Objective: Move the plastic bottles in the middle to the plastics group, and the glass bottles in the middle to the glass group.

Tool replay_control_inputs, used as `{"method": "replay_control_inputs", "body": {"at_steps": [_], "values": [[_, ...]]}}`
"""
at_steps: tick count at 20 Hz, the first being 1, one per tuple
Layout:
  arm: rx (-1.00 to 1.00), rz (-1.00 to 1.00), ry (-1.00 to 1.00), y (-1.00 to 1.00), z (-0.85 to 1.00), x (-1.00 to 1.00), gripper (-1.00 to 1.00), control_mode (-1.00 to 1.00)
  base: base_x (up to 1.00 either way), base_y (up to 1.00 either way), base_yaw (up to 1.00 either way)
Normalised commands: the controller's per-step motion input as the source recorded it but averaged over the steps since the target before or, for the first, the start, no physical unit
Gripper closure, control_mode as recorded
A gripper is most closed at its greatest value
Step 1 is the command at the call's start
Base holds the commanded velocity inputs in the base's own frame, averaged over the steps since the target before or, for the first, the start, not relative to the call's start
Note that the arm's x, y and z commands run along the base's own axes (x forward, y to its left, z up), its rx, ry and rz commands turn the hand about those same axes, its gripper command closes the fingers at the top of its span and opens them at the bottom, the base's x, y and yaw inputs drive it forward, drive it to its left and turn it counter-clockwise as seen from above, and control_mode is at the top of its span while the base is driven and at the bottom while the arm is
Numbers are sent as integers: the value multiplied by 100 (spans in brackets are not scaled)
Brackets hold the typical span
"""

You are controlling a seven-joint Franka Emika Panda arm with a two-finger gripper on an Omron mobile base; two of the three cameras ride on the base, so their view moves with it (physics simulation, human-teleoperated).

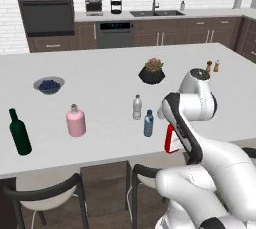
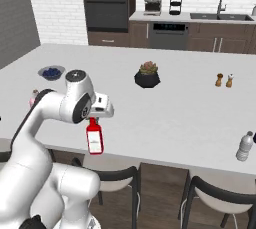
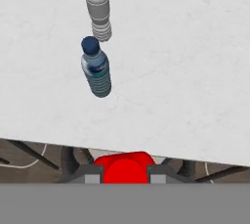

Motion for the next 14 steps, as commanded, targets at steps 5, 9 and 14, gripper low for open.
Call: {"method": "replay_control_inputs", "body": {"at_steps": [5,9,14], "values": [[-1,-1,0,91,22,-32,100,-100,0,0,0],[0,0,0,98,20,-15,100,-100,0,0,0],[0,0,0,89,28,-2,100,-100,0,0,0]]}}
